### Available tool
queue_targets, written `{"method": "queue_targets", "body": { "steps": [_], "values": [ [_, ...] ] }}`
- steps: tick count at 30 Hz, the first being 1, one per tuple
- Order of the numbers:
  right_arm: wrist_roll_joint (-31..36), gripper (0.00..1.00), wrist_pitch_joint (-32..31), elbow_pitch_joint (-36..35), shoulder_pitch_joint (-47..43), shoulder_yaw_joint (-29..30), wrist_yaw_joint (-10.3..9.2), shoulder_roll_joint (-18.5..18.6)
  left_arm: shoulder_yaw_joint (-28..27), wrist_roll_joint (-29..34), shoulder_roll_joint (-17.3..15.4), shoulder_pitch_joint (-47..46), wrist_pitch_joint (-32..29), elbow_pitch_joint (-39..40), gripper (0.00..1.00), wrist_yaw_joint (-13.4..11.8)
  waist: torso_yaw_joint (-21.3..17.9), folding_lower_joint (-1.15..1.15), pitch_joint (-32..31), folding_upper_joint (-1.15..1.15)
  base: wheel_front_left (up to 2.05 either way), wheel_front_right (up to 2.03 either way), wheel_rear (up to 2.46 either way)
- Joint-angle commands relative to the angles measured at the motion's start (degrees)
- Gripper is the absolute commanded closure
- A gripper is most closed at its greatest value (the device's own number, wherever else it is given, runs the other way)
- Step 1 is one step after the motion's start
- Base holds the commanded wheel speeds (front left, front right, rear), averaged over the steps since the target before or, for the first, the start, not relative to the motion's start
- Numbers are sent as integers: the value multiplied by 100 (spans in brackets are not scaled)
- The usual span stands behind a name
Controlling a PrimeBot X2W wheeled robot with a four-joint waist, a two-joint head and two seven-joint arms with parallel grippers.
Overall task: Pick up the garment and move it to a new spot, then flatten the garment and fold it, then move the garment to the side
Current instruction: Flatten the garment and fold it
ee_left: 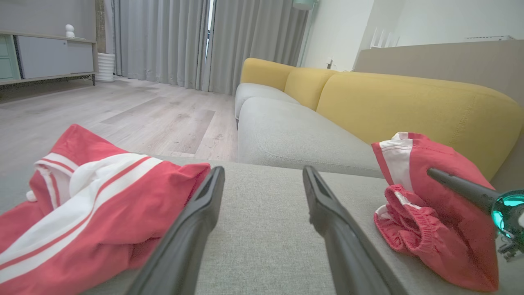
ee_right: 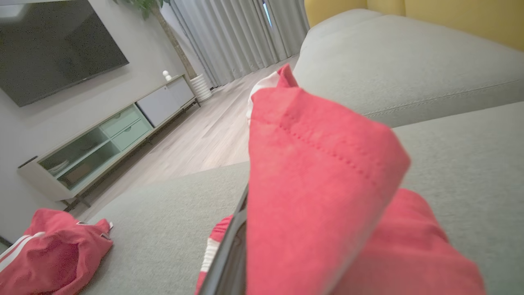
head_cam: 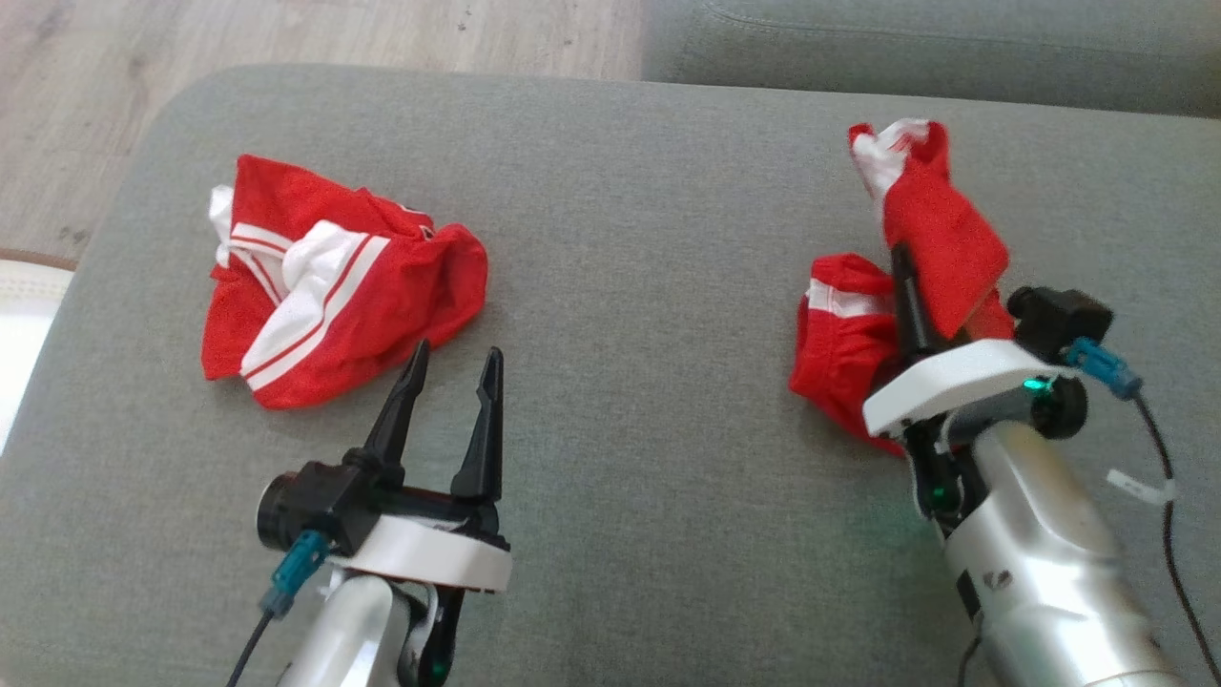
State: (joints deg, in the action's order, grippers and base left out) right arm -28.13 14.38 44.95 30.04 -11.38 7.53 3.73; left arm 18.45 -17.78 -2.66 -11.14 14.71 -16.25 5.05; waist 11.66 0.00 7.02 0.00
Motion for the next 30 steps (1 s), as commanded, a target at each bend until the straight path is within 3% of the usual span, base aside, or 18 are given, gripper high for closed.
{"method": "queue_targets", "body": {
  "steps": [1,12,13,14,24,30],
  "values": [
    [-36,100,62,-194,54,-181,-4,-84,-190,-55,-21,-54,29,184,0,-22,37,0,-12,0,0,0,0],
    [288,100,62,76,-147,-706,-4,-85,-264,-79,-21,-7,29,202,0,-57,85,0,13,0,0,0,0],
    [393,75,62,102,-151,-756,-4,-85,-267,-82,-21,-6,29,203,0,-59,74,0,16,0,0,0,0],
    [460,0,62,127,-165,-830,-4,-85,-271,-86,-21,-6,29,206,0,-63,62,0,23,0,0,0,0],
    [285,0,-136,226,-412,-2208,-4,-85,-310,-103,-21,6,29,190,0,-81,-106,0,-46,0,0,0,0],
    [14,0,-131,134,-392,-2461,-4,-62,-370,-77,-21,8,29,211,0,-81,-303,0,-111,0,0,0,0]
  ]
}}
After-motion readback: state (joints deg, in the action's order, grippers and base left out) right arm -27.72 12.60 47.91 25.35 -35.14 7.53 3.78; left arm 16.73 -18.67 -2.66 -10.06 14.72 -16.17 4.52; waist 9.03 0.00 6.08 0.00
